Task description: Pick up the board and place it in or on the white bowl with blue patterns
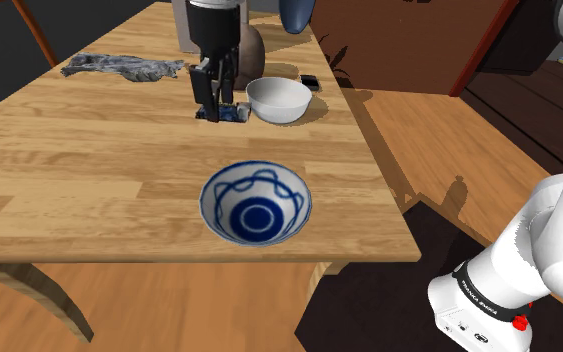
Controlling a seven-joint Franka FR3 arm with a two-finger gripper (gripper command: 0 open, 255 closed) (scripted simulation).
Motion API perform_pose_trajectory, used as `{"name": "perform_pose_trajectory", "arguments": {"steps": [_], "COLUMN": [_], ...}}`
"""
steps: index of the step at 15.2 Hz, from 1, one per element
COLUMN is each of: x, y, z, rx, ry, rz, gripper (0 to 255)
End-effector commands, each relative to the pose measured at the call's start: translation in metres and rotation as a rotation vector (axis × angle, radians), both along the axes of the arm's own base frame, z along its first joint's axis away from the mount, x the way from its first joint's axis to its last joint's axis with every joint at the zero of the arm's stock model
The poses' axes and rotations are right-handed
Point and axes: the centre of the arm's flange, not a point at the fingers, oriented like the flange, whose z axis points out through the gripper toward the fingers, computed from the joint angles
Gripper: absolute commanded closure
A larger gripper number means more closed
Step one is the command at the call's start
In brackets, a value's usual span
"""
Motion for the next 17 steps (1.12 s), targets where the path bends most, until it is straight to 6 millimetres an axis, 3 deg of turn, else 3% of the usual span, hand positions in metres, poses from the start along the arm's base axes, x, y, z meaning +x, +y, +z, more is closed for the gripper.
{"name": "perform_pose_trajectory", "arguments": {"steps": [1, 4, 17], "x": [0.000, 0.000, -0.168], "y": [0.000, 0.000, 0.034], "z": [0.010, 0.025, 0.029], "rx": [0.000, 0.000, 0.000], "ry": [0.000, 0.000, 0.000], "rz": [0.000, 0.000, 0.000], "gripper": [255, 255, 255]}}
